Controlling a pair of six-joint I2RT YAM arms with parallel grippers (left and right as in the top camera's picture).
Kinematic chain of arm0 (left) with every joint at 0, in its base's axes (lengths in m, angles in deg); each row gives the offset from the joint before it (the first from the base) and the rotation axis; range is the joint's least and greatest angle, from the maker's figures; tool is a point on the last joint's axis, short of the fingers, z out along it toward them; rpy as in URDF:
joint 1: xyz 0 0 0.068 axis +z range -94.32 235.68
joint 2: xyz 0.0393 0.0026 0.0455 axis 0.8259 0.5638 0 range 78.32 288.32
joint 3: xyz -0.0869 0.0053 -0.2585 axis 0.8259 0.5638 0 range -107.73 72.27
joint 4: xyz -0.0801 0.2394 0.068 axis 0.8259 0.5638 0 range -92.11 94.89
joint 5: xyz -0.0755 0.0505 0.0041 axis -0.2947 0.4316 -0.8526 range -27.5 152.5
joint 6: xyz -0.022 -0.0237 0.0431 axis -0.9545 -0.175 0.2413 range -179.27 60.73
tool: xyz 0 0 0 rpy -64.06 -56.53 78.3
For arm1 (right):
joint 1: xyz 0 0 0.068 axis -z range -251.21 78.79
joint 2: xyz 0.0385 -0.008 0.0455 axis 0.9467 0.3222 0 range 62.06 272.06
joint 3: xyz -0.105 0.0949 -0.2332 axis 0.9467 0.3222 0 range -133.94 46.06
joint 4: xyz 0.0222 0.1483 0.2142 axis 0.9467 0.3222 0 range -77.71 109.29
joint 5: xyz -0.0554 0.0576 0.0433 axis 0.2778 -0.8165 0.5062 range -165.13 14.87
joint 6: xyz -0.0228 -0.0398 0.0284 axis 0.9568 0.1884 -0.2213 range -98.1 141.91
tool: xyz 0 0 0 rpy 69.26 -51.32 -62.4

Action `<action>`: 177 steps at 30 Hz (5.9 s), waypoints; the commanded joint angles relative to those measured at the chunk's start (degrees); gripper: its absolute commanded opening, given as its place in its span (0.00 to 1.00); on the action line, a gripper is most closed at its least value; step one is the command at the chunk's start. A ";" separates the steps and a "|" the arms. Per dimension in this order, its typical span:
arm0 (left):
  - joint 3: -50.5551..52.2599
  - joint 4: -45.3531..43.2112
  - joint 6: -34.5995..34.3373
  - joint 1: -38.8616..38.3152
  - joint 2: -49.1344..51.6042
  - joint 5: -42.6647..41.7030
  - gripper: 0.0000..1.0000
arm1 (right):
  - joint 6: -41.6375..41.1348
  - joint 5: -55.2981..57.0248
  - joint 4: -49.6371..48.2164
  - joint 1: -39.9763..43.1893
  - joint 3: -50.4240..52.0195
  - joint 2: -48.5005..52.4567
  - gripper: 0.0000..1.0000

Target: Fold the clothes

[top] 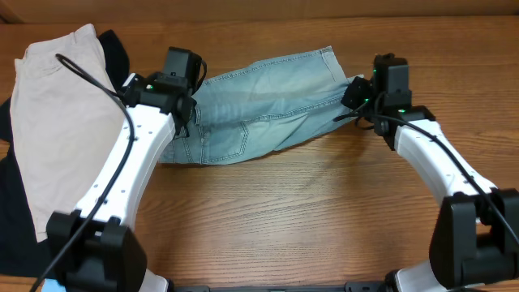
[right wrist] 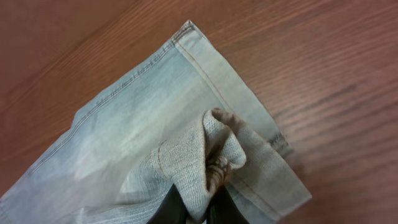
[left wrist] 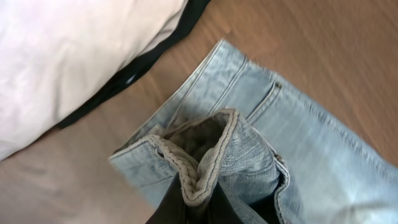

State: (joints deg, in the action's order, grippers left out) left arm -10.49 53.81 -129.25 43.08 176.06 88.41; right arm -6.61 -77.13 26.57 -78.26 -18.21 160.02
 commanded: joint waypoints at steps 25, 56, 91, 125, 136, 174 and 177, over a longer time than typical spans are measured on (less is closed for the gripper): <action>0.17 -36.24 3.91 7.69 11.45 10.64 0.89 | 2.01 4.94 -40.87 -0.94 -1.18 13.92 1.00; -3.67 -20.26 31.45 8.83 11.13 -12.44 1.00 | 30.27 -1.77 -5.29 -3.58 -19.41 25.07 0.87; -3.56 1.07 33.77 7.28 29.24 -25.07 0.99 | 20.83 0.44 26.82 -4.24 -21.11 29.24 1.00; -3.65 3.45 52.70 7.43 2.23 -21.86 1.00 | 13.40 -14.75 51.76 -2.95 -20.87 -2.67 1.00; -3.65 -2.34 64.74 8.90 8.66 -15.34 1.00 | 13.49 -10.69 50.64 -2.95 -20.87 -2.64 1.00; -12.90 -4.70 23.82 8.72 23.58 -22.77 0.57 | 13.66 -8.55 52.94 -2.95 -20.87 -2.64 1.00; -12.90 -5.07 23.45 8.81 24.26 -22.86 0.47 | 13.68 -8.52 53.37 -2.95 -20.87 -2.64 0.99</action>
State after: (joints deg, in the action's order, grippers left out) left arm -22.71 49.09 -101.64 51.67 199.51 66.54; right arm 6.92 -86.24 79.70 -81.38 -38.89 157.55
